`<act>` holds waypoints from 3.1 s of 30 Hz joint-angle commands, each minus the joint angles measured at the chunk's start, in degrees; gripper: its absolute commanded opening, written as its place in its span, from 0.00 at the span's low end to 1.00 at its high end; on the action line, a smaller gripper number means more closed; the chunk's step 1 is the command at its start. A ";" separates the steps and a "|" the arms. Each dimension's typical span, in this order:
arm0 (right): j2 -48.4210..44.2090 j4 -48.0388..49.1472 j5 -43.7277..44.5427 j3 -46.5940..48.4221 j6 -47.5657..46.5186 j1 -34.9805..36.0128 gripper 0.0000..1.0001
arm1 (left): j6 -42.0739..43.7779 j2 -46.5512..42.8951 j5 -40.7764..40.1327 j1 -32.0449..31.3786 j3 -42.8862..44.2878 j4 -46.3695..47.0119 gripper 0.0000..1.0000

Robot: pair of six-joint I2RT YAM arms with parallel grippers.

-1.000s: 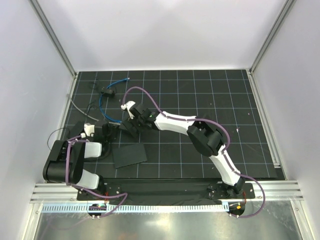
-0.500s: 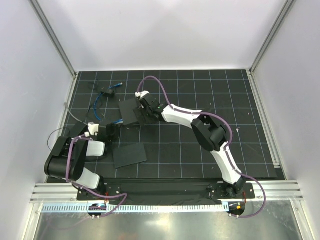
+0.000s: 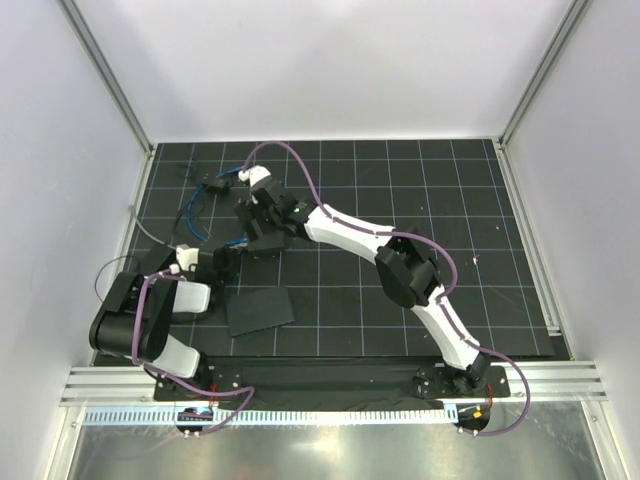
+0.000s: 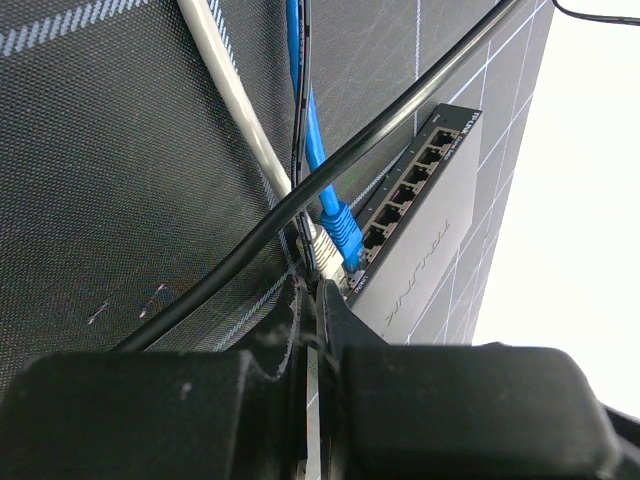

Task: Pull the plug from the switch port

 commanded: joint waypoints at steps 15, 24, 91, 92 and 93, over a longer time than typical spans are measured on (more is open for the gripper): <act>8.27 -4.77 4.74 12.80 2.83 2.04 0.96 | 1.56 1.46 0.24 -0.66 -1.82 -4.28 0.00; 10.99 -6.61 5.18 15.87 3.71 2.57 0.96 | 1.38 1.37 0.24 -0.75 -2.08 -4.02 0.00; 10.38 -4.77 4.04 4.54 -9.48 0.55 0.97 | 16.40 -23.22 -8.37 4.35 8.72 -29.58 0.00; 10.21 -4.60 3.86 4.54 -9.48 0.46 0.97 | 17.97 -23.94 -8.19 4.52 10.82 -31.42 0.00; 10.29 -4.51 3.69 4.54 -9.48 0.55 0.97 | 19.03 -24.29 -7.93 4.79 12.05 -31.70 0.00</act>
